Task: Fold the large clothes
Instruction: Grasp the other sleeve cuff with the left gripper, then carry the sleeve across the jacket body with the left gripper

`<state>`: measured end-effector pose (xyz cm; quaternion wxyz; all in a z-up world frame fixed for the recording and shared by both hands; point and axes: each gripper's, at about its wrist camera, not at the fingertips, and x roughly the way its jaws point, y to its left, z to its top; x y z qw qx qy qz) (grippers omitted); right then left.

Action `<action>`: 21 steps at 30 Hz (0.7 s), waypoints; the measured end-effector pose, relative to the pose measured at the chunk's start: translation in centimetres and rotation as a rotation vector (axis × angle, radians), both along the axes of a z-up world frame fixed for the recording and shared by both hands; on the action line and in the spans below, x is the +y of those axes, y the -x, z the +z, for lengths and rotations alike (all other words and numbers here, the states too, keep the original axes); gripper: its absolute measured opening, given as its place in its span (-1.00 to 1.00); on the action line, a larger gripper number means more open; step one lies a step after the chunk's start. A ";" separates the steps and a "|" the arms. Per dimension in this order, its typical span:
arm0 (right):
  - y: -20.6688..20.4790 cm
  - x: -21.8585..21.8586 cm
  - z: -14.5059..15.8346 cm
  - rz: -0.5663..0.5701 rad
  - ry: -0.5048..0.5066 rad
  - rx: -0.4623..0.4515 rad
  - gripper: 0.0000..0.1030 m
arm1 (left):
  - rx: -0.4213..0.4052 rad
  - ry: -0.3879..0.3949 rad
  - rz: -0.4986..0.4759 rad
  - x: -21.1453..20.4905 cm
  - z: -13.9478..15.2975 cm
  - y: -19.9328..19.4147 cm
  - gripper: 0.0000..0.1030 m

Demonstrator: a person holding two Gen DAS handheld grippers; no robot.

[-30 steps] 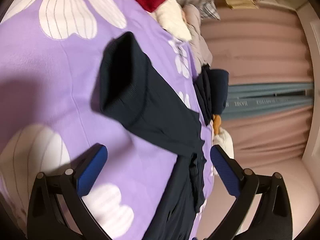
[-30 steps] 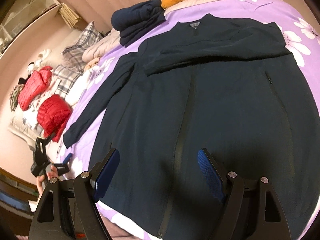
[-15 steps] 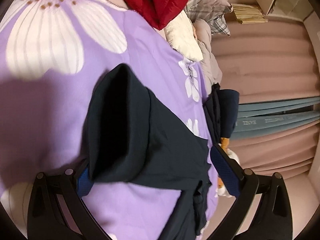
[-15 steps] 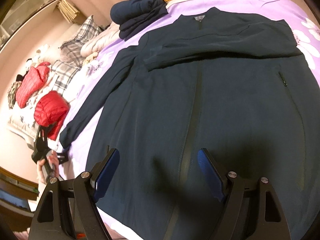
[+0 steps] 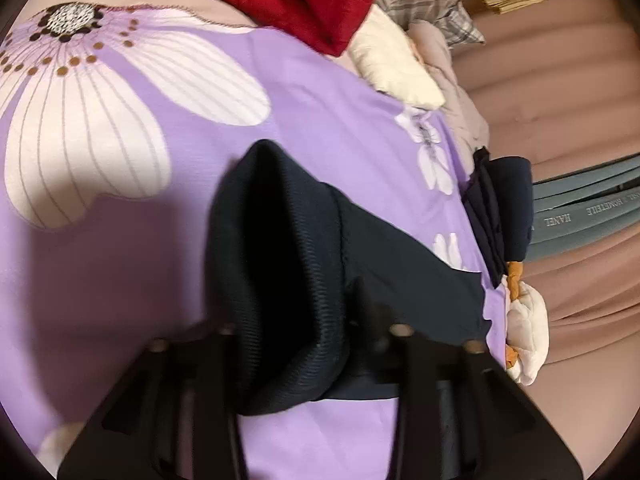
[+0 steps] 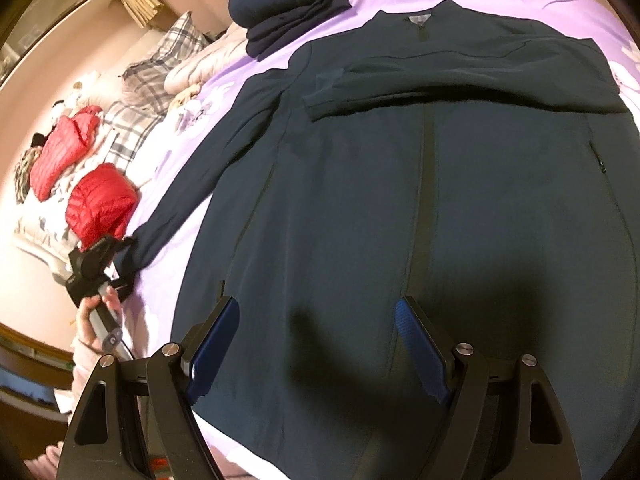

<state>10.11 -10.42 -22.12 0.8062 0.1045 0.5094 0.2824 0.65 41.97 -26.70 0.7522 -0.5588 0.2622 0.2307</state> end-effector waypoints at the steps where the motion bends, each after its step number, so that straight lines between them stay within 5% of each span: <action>1: 0.0 -0.1 0.1 -0.007 -0.003 -0.002 0.56 | -0.010 0.015 0.003 0.3 -0.2 0.2 -0.47; 9: 0.3 -0.6 0.6 -0.027 -0.021 -0.012 0.56 | -0.005 -0.027 -0.021 -0.2 1.8 -0.1 -0.68; 21: 0.6 -1.1 0.8 -0.051 -0.064 -0.009 0.56 | -0.074 -0.244 -0.173 -3.7 10.5 -2.2 -0.74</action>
